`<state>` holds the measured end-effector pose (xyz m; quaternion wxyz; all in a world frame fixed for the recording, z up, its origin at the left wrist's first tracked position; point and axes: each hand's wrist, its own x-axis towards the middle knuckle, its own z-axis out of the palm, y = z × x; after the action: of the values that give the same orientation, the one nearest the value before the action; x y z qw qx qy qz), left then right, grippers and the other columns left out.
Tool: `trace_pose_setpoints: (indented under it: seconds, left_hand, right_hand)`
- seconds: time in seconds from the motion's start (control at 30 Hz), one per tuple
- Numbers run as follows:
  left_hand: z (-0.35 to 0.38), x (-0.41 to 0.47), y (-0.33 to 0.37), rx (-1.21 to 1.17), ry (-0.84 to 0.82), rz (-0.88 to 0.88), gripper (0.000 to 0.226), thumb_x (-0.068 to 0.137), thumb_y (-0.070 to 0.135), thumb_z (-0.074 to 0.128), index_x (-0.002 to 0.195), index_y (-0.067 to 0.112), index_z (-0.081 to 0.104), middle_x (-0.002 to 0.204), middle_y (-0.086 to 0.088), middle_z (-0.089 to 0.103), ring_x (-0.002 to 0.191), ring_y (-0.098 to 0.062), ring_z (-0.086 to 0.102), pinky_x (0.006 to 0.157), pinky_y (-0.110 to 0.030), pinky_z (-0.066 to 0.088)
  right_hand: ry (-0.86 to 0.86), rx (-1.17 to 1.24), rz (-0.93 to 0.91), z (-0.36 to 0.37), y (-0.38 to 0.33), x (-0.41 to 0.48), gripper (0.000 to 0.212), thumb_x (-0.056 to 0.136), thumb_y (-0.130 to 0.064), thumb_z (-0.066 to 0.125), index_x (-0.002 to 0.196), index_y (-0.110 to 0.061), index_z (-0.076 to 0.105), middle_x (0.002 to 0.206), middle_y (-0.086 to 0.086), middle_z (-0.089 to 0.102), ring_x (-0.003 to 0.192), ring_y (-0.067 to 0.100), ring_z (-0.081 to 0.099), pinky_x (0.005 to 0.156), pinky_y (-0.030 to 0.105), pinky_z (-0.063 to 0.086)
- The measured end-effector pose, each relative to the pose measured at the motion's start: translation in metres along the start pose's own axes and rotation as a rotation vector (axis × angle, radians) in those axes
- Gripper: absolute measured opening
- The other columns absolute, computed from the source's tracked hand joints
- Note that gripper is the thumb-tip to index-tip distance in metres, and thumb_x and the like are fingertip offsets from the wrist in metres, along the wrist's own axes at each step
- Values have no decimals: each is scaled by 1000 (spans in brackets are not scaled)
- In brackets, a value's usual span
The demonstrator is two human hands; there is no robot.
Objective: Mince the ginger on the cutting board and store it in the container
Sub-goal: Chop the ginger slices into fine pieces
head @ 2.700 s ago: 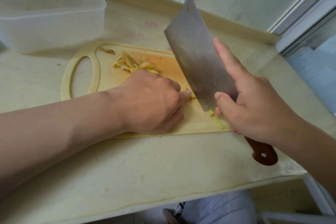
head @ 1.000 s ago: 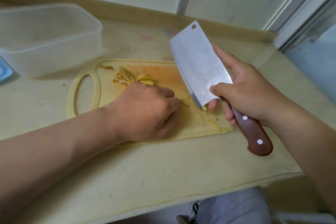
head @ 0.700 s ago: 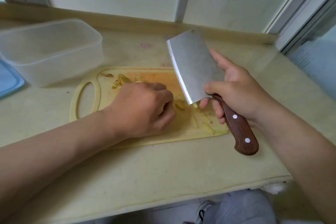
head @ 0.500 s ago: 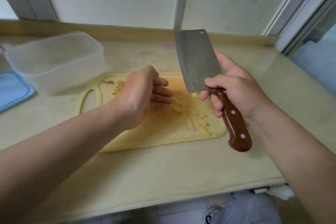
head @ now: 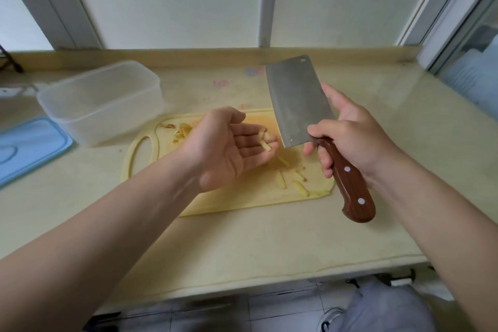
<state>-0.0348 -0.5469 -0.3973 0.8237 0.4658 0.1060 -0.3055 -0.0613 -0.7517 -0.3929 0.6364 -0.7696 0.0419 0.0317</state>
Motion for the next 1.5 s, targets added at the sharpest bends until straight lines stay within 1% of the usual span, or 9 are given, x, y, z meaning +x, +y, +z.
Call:
trace_pose_setpoints:
  seconds: [0.27,0.33,0.43,0.6,0.8,0.9,1.07,1.3,1.5]
  left_hand:
    - [0,-4,14,574,153,227,15,102,6,46,106,4,60,104,-18,67,108,-35,69,99,-42,55]
    - [-3,-6,17,699,159,236,25,102,1,47,124,5,58,110,-13,68,105,-25,69,96,-38,56]
    - [-10,-3,13,1024,195,318,50,95,-7,54,144,2,47,107,-7,72,98,-17,72,93,-35,58]
    - [-15,1,5,1264,275,535,33,85,-2,62,116,9,69,84,0,75,79,-17,73,79,-44,62]
    - [-24,-2,5,1416,305,612,19,81,11,78,98,16,71,79,7,70,74,-7,66,67,-18,53]
    - [-23,-1,4,1535,311,649,18,90,8,65,105,16,71,81,11,64,73,-3,57,61,-7,41]
    - [-23,-9,9,1546,481,674,32,88,4,48,105,18,70,88,3,68,78,-17,60,64,-26,44]
    - [-26,-19,4,1570,509,692,26,86,9,52,106,16,67,81,8,65,81,-22,58,74,-39,53]
    - [-36,-24,7,1604,502,693,25,90,11,55,111,17,67,82,12,60,85,-20,57,77,-37,52]
  right_hand:
    - [-121,-124,14,-13,-5,-12,84,96,5,53,136,-68,42,68,21,67,44,27,50,43,32,46]
    - [-157,-147,16,-13,-7,-16,83,96,5,53,121,-74,45,68,21,68,47,28,50,45,35,47]
    - [-179,-167,17,-13,-8,-19,86,96,4,54,132,-72,40,68,21,68,49,29,52,47,37,48]
    - [-177,-198,-4,-13,-14,-24,87,97,5,53,107,-81,46,65,19,68,48,30,53,46,38,49]
    - [-190,-266,15,-19,-16,-29,88,98,5,53,108,-82,41,61,17,67,52,35,54,46,40,51]
    - [-205,-320,26,-19,-16,-31,89,97,3,52,121,-81,37,58,14,67,52,35,55,47,40,53]
    - [-273,-433,57,-10,-13,-35,93,96,1,50,153,-65,19,55,8,67,52,32,58,44,33,51]
    - [-362,-613,74,2,-14,-25,95,96,-1,46,149,-72,12,61,5,70,40,22,54,42,32,51]
    - [-253,-686,53,-14,-18,1,94,97,-1,47,152,-69,12,62,7,70,42,22,55,43,33,51]
